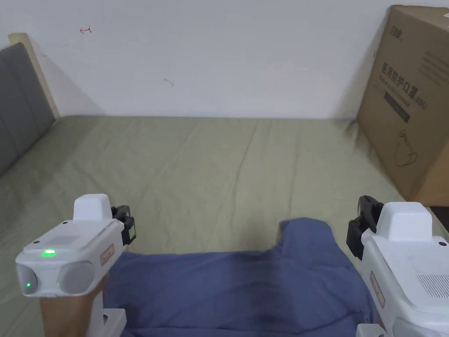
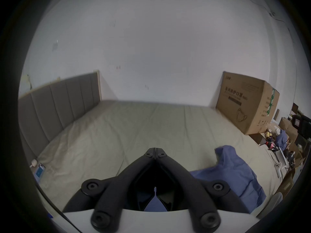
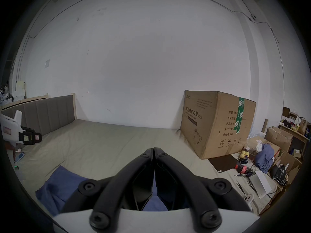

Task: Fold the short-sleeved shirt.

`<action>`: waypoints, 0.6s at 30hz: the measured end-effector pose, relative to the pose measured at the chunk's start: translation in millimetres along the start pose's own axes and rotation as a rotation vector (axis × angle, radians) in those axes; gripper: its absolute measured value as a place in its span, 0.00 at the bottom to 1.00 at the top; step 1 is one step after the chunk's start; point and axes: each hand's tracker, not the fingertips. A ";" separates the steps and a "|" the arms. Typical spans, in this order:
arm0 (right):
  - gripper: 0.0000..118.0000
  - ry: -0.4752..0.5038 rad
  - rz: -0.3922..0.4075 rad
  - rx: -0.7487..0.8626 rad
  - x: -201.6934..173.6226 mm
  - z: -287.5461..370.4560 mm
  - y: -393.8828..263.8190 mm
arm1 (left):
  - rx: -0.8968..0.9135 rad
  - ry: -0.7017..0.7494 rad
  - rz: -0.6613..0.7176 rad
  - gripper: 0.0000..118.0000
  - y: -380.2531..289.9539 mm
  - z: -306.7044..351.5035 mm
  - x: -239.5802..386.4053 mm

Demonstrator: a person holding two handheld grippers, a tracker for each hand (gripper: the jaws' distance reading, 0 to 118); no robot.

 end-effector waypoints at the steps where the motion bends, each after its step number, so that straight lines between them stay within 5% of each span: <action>1: 0.00 -0.001 0.003 -0.008 0.1 -6.9 -0.7 | -0.038 -0.003 0.019 0.00 0.9 -17.5 -8.6; 8: 0.00 -0.009 0.009 -0.076 0.5 -53.6 -10.6 | -0.354 0.008 0.041 0.00 -8.6 -137.9 -57.2; 10: 0.00 -0.013 0.007 -0.101 0.1 -66.5 -16.0 | -0.421 0.021 0.065 0.21 -19.3 -162.3 -64.7; 13: 0.00 -0.020 0.006 -0.137 0.6 -83.1 -24.5 | -0.562 0.057 0.109 0.82 -35.2 -194.7 -77.4; 14: 0.00 -0.021 0.003 -0.149 1.0 -88.4 -27.9 | -0.599 0.064 0.113 0.88 -41.4 -199.5 -79.0; 18: 0.00 -0.028 -0.007 -0.203 5.0 -112.1 -44.9 | -0.610 0.098 0.108 0.85 -63.4 -224.2 -91.5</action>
